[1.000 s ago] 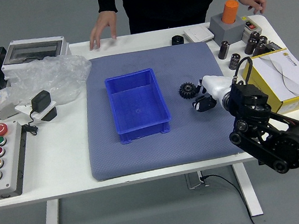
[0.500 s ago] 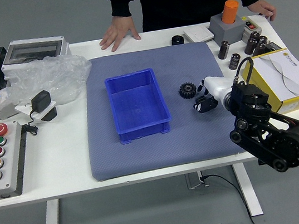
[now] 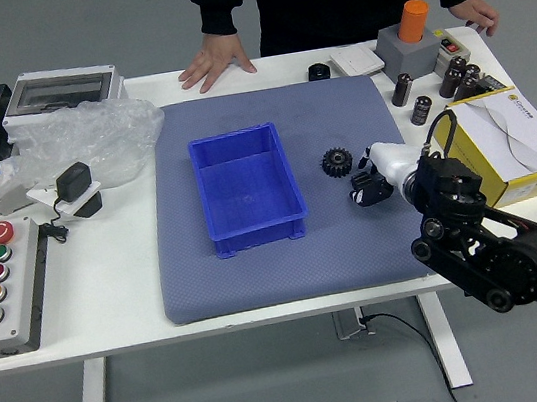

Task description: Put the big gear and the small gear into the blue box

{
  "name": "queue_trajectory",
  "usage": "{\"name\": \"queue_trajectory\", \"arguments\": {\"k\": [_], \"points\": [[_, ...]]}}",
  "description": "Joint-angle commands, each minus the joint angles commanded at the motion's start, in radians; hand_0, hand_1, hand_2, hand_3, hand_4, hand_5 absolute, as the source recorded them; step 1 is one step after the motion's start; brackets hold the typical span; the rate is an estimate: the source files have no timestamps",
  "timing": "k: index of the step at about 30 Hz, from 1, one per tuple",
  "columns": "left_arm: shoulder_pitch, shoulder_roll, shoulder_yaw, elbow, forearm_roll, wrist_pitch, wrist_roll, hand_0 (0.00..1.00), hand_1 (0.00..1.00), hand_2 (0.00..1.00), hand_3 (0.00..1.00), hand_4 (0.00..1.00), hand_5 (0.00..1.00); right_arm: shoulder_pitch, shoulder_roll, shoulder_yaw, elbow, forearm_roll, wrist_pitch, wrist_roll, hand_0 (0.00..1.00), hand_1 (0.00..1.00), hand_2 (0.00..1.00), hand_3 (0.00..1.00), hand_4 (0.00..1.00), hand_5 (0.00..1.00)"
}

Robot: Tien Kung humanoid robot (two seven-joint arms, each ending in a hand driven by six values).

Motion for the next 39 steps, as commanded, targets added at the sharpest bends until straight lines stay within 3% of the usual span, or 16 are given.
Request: {"name": "queue_trajectory", "arguments": {"k": [6, 7, 12, 13, 18, 19, 30, 31, 36, 37, 39], "points": [[0.001, 0.0, 0.0, 0.0, 0.001, 0.0, 0.0, 0.811, 0.79, 0.802, 0.833, 0.631, 0.29, -0.003, 0.008, -0.003, -0.009, -0.014, -0.015, 0.0, 0.617, 0.551, 0.704, 0.731, 0.739, 0.374], [0.001, 0.0, 0.0, 0.0, 0.001, 0.0, 0.0, 0.811, 0.791, 0.801, 0.832, 0.626, 0.282, -0.003, 0.01, -0.003, -0.01, -0.017, -0.018, 0.0, 0.575, 0.49, 0.635, 0.669, 0.729, 0.377], [0.0, 0.0, 0.001, 0.0, 0.001, 0.0, 0.0, 0.811, 0.791, 0.801, 0.832, 0.626, 0.282, -0.005, 0.017, -0.005, -0.019, -0.041, -0.039, 0.0, 0.575, 0.49, 0.635, 0.669, 0.729, 0.377], [0.0, 0.0, 0.001, 0.0, 0.001, 0.0, 0.0, 0.812, 0.791, 0.801, 0.833, 0.626, 0.279, -0.005, 0.018, -0.006, -0.02, -0.045, -0.043, 0.0, 0.598, 0.45, 0.545, 0.623, 0.716, 0.367], [0.0, -0.001, 0.002, 0.0, 0.0, 0.0, 0.001, 0.812, 0.791, 0.801, 0.833, 0.626, 0.279, -0.007, 0.023, -0.009, -0.028, -0.067, -0.06, 0.0, 0.598, 0.45, 0.545, 0.623, 0.716, 0.367], [0.0, -0.001, 0.002, 0.0, 0.0, 0.0, 0.001, 0.812, 0.792, 0.801, 0.833, 0.623, 0.274, -0.008, 0.024, -0.009, -0.029, -0.07, -0.061, 0.0, 0.606, 0.429, 0.509, 0.599, 0.673, 0.297], [0.001, -0.004, 0.004, 0.0, -0.005, 0.001, 0.001, 0.812, 0.791, 0.801, 0.833, 0.624, 0.276, -0.017, 0.038, -0.016, -0.039, -0.1, -0.083, 0.0, 0.598, 0.411, 0.507, 0.597, 0.672, 0.27], [0.001, -0.005, 0.005, 0.0, -0.005, 0.001, 0.001, 0.812, 0.793, 0.801, 0.833, 0.625, 0.274, -0.017, 0.039, -0.016, -0.04, -0.103, -0.086, 0.0, 0.574, 0.395, 0.489, 0.584, 0.631, 0.196], [0.002, -0.006, 0.007, 0.0, -0.008, 0.002, 0.001, 0.812, 0.793, 0.801, 0.833, 0.625, 0.274, -0.019, 0.042, -0.016, -0.042, -0.123, -0.108, 0.0, 0.574, 0.395, 0.489, 0.584, 0.631, 0.196], [0.002, -0.006, 0.007, 0.0, -0.008, 0.002, 0.001, 0.813, 0.792, 0.802, 0.833, 0.622, 0.27, -0.019, 0.042, -0.015, -0.041, -0.131, -0.112, 0.0, 0.531, 0.382, 0.465, 0.565, 0.651, 0.048], [0.002, -0.005, 0.008, 0.0, -0.009, 0.003, 0.002, 0.813, 0.792, 0.802, 0.833, 0.622, 0.27, -0.02, 0.043, -0.014, -0.04, -0.145, -0.12, 0.0, 0.531, 0.382, 0.465, 0.565, 0.651, 0.048]]}}
